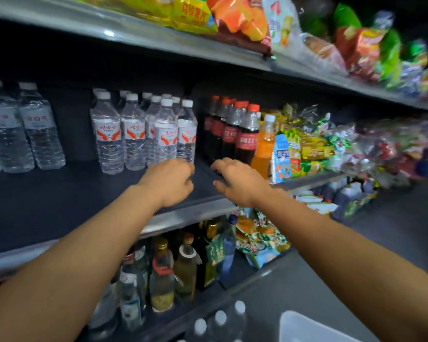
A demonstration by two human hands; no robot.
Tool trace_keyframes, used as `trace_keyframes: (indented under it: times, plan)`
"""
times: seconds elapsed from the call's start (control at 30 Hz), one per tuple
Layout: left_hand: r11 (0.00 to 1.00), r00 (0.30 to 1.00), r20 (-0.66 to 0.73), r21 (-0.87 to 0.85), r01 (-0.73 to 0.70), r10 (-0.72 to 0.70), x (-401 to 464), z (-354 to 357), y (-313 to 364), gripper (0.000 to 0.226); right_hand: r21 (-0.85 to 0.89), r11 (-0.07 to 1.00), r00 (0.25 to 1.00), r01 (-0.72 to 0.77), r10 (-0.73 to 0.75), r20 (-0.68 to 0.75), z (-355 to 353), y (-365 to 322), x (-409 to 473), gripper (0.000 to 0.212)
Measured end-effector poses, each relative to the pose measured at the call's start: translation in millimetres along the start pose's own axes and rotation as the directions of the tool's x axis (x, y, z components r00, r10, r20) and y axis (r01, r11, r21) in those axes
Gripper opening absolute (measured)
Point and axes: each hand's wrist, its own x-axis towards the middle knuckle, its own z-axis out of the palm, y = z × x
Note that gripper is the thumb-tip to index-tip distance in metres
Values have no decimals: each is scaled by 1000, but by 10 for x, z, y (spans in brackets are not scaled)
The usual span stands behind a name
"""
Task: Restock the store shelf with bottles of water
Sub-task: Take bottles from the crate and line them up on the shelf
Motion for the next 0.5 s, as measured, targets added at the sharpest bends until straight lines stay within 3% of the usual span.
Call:
trace_keyframes:
  times: [0.1, 0.27, 0.37, 0.5]
  plan:
    - [998, 998, 43, -42, -52, 54, -182, 77, 515, 32, -10, 999, 999, -41, 41, 17, 123, 56, -682, 26]
    - [981, 978, 120, -112, -157, 171, -537, 500, 1376, 27, 3, 986, 981, -165, 164, 105, 400, 189, -1753, 32]
    - [963, 949, 201, -171, -210, 243, -751, 826, 1832, 28, 18, 957, 940, -291, 282, 193, 606, 266, -2356, 31]
    - [935, 897, 298, -245, -258, 326, -982, 1297, 2311, 14, 51, 893, 858, -448, 413, 305, 966, 389, -3006, 34]
